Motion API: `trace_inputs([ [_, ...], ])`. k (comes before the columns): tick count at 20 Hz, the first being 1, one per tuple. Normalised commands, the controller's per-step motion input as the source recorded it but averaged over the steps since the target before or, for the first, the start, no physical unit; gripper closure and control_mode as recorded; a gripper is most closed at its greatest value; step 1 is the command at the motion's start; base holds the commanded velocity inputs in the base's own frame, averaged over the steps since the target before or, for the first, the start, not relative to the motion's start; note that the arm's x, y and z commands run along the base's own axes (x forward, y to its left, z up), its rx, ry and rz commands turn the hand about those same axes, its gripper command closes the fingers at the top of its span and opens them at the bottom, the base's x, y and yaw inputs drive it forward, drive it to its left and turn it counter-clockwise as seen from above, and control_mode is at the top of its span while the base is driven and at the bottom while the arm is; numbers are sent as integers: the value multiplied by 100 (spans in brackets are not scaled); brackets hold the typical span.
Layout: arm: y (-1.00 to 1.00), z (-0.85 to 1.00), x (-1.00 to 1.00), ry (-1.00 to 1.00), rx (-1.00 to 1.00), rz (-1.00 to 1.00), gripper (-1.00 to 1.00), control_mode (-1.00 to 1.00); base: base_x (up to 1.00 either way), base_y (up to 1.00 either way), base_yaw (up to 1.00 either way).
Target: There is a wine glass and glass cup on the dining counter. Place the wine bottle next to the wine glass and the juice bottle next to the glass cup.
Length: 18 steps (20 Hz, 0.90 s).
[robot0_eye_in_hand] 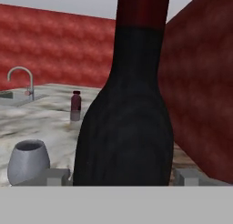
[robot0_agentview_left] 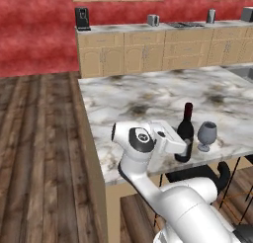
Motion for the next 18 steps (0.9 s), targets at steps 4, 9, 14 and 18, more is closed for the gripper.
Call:
trace_inputs([
  [4,0,0,7,0,0,-4,100,-100,8,0,-4],
  [9,-7,0,48,0,0,-23,100,-100,0,0,0],
  [14,-5,-9,51,0,-5,-20,100,-100,0,0,0],
  [18,-1,-20,37,-3,-12,-12,100,-100,0,0,0],
])
